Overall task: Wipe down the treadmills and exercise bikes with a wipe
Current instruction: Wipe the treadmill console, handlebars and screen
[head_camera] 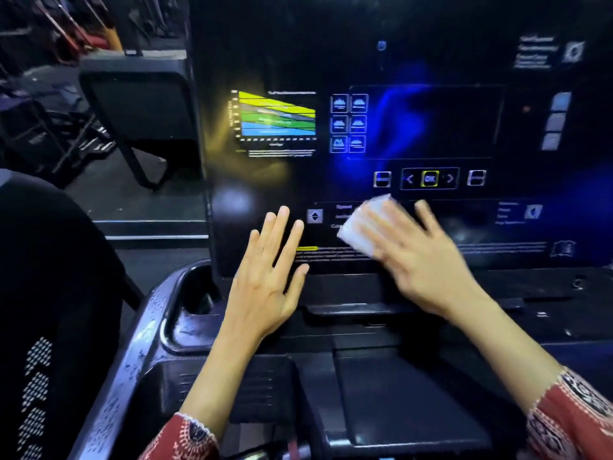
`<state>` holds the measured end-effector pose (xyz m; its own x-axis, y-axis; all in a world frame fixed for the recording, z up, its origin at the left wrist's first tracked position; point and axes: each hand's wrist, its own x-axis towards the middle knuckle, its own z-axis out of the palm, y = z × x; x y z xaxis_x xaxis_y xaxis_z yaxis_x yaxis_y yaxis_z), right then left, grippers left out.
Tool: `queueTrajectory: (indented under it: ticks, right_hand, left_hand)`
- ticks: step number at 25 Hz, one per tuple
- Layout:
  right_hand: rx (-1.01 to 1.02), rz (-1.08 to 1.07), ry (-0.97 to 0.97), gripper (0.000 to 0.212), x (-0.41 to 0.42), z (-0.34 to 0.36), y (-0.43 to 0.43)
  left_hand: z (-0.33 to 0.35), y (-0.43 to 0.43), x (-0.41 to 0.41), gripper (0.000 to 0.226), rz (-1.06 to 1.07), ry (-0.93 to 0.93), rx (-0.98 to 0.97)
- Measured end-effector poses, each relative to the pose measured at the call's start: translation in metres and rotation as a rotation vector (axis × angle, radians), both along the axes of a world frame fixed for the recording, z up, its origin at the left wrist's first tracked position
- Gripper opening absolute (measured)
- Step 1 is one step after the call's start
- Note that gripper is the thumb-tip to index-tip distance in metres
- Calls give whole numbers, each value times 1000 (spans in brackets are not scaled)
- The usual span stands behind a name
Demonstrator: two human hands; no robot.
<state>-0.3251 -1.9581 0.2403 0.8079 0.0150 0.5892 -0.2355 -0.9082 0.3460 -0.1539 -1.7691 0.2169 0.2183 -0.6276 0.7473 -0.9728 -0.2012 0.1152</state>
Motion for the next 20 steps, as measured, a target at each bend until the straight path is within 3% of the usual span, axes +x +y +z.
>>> queueTrajectory:
  ticks: [2,4,8,10,13,15,18,20]
  right_hand:
    - [265,-257,-238,57,-17,11,-19]
    - [436,-336,-351,59,-35,1,-13]
    - [147,-4,-70,54,-18,-17,13]
    - [50,-17,-66,50,-5,3,-6]
    - [314,-276,-342,49,-9,27,-27]
    - [423,-272,-387,53,-3,20,-5]
    - [232,8,-137,52,29,15,34]
    - [145,42,-148,50,51,41,21]
  left_hand:
    - [3,-10,-7,53,-11,-6,-8]
    - [5,-21,-15,55,-20,-13,-19]
    - [9,-39,-26,56,-8,-13,-49]
    - [14,-44,-27,56,0,-11,-65]
    - [22,-50,-29,55,15,-13,-82]
    - [25,-52,-27,55,35,-13,-92]
    - [32,-49,-18,56,67,-19,-110]
    - [39,-46,-10,58,101,1,-127]
